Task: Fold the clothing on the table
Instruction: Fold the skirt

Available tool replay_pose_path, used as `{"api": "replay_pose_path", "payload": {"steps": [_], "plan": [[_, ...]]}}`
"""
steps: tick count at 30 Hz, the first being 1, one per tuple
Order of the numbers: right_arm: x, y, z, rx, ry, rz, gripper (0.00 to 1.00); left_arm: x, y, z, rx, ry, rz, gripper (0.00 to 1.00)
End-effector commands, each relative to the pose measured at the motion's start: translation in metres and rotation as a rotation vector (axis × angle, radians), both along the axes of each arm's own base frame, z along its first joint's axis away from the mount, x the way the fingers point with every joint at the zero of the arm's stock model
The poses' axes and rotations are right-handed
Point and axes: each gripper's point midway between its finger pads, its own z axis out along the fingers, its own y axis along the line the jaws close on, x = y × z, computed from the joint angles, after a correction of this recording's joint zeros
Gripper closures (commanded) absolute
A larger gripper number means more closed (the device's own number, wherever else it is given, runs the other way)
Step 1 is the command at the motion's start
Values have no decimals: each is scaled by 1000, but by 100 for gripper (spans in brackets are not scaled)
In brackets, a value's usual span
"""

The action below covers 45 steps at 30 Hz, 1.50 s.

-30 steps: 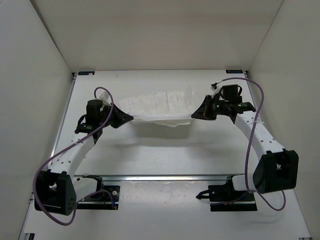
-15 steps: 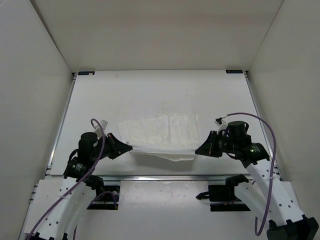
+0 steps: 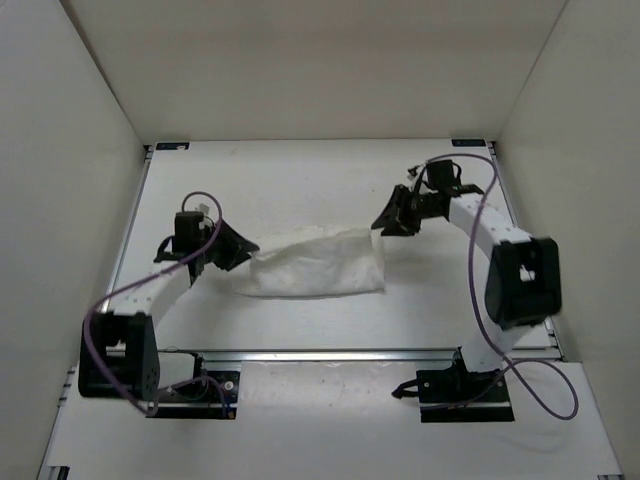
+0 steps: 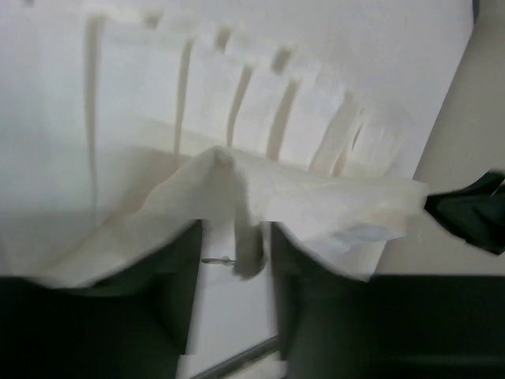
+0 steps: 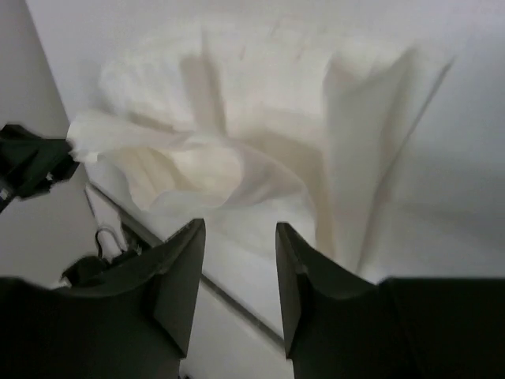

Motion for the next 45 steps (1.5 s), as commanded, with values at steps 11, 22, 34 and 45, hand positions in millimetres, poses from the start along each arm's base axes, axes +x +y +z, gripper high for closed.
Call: {"api": "replay_pose_path", "payload": {"steps": [11, 22, 34, 45], "plan": [[31, -38, -26, -175, -165, -68, 29, 51, 11, 34, 20, -141, -33, 20], [-49, 3, -81, -67, -70, 31, 23, -44, 39, -40, 220, 5, 16, 20], [-42, 32, -104, 2, 5, 91, 93, -69, 65, -82, 328, 112, 83, 13], [-34, 6, -89, -47, -42, 47, 100, -65, 68, -99, 348, 110, 144, 16]]}}
